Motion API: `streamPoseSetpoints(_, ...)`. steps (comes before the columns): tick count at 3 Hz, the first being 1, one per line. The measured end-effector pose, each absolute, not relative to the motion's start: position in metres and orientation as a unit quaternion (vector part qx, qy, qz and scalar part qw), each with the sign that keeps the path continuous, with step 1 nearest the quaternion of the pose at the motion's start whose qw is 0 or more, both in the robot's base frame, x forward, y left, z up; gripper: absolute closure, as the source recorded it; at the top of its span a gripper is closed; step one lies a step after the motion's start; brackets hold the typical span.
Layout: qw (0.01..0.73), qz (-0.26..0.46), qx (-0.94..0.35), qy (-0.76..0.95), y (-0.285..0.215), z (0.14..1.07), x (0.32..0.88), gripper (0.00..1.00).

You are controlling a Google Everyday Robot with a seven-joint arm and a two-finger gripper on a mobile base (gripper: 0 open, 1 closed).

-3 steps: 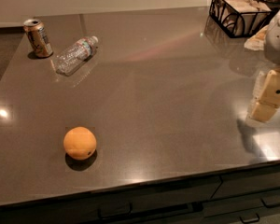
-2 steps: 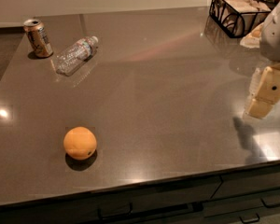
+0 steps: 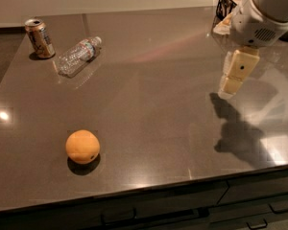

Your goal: Move water bottle near orange

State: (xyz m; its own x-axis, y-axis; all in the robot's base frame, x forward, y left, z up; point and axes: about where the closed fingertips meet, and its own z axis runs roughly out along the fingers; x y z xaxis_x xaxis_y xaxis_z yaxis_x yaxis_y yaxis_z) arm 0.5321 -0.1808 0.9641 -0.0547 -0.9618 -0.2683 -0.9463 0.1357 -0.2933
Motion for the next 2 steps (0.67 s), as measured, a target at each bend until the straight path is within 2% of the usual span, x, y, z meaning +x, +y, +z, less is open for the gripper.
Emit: streamPoseSetpoints(2,0.23,-0.012,-0.733,0.64,-0.119,0.943,0.632,0.0)
